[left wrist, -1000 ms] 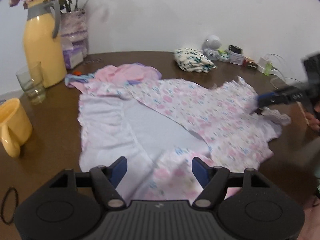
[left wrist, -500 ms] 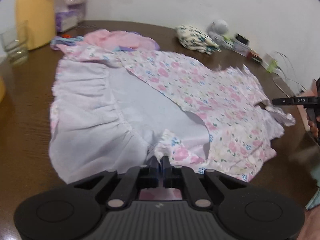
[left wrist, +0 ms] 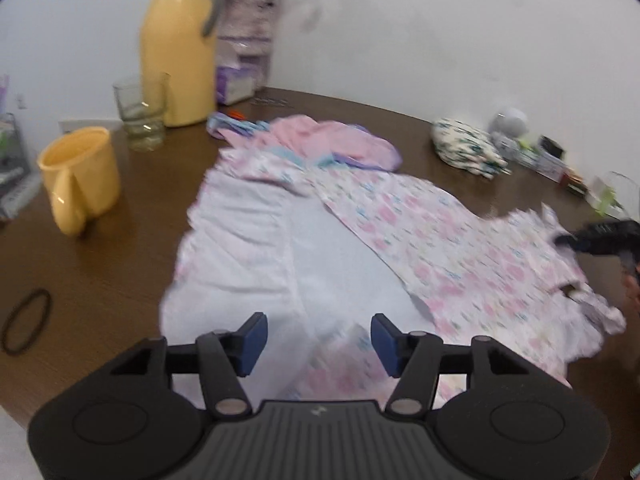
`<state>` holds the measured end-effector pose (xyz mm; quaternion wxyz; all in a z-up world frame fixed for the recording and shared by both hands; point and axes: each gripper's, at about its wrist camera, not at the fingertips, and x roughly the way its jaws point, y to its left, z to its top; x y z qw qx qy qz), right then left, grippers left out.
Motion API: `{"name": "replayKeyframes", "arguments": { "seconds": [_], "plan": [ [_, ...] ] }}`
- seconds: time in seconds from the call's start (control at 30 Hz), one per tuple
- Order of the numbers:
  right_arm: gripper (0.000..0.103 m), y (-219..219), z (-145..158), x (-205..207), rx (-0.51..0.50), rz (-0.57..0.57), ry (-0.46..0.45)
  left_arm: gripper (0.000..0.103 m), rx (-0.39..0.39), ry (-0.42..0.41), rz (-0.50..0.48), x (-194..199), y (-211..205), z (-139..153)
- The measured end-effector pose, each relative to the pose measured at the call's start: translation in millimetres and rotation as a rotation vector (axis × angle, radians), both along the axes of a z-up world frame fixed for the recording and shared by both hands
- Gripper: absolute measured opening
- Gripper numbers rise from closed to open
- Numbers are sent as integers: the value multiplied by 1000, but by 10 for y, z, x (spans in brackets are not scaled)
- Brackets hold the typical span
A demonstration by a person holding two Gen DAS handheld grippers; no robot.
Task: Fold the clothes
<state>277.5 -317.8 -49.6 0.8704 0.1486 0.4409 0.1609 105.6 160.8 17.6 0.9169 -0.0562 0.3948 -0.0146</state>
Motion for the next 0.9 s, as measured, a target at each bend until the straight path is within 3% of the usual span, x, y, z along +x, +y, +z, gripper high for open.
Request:
{"name": "replayKeyframes", "arguments": {
  "seconds": [0.03,0.1,0.13,0.2,0.27,0.5,0.6,0.63,0.73,0.9],
  "plan": [
    [3,-2,7,-19,4,1,4,56,9,3,13,50,18,-2],
    [1,-70,50,-74,10,-3,-9,53,39,19,48,160,71,-52],
    [1,-120,75,-98,8,-10,-16,48,59,29,66,220,101,-93],
    [1,-234,95,-116,1,-28,-20,29,81,54,83,319,163,-199],
    [1,-319,82,-114,-19,-42,-15,25,78,84,102,385,234,-319],
    [1,-332,16,-127,-128,-53,-14,24,110,65,109,359,251,-432],
    [2,-344,9,-170,-95,-48,-14,25,137,58,108,370,200,-439],
    [8,-370,15,-199,-54,-47,-10,25,130,62,113,380,206,-432],
    [44,-418,55,-393,-16,-25,-13,26,124,36,121,390,197,-369],
    [41,-465,82,-776,-13,17,-9,26,132,-23,42,417,13,-281]
  ]
}}
